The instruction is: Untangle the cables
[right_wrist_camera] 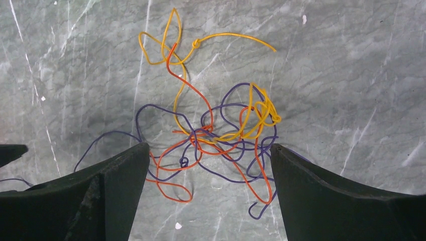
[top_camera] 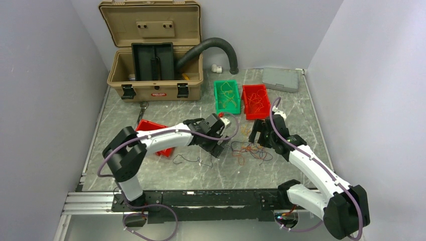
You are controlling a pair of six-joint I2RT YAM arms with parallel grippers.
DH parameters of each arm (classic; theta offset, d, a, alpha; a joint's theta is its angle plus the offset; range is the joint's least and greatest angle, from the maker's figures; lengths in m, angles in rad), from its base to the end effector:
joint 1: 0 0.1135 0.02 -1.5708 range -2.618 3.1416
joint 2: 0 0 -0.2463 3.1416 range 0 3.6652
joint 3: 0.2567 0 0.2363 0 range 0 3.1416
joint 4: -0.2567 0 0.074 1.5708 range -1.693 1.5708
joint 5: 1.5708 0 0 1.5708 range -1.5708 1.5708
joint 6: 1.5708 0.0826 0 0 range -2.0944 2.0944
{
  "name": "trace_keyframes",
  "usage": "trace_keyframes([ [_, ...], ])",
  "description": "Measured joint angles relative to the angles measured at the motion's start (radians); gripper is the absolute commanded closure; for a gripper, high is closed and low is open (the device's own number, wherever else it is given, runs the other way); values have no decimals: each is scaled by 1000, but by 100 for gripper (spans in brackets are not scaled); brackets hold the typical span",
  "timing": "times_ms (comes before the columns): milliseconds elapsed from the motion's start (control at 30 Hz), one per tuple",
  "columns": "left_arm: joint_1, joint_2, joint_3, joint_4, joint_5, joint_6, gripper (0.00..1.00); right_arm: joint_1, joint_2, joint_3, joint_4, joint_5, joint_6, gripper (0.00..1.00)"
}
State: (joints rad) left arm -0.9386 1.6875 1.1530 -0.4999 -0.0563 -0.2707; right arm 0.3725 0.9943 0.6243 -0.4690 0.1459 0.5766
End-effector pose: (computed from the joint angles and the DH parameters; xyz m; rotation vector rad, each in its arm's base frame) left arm 0.2140 -0.2844 0.1588 0.8483 2.5076 -0.3522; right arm 0.2136 0.0705 0.1774 0.3132 2.3947 0.2657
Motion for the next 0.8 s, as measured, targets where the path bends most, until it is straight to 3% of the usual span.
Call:
trace_keyframes([
  [200, 5, 110, 51, -4, 19, -3, 9, 2, -4, 0, 0, 0, -9, 8],
  [467, 8, 188, 79, 3, 31, -13, 39, 2, -21, 0, 0, -9, -8, 9],
  [533, 10, 192, 82, 3, 24, -18, 54, 2, -21, 0, 0, -11, -7, 10],
  [667, 15, 195, 80, 12, 11, -42, 99, 2, -18, -6, 16, -19, 3, 10],
  [800, 15, 173, 43, 50, 1, -58, 100, 11, 11, -29, 52, -20, 32, 7],
])
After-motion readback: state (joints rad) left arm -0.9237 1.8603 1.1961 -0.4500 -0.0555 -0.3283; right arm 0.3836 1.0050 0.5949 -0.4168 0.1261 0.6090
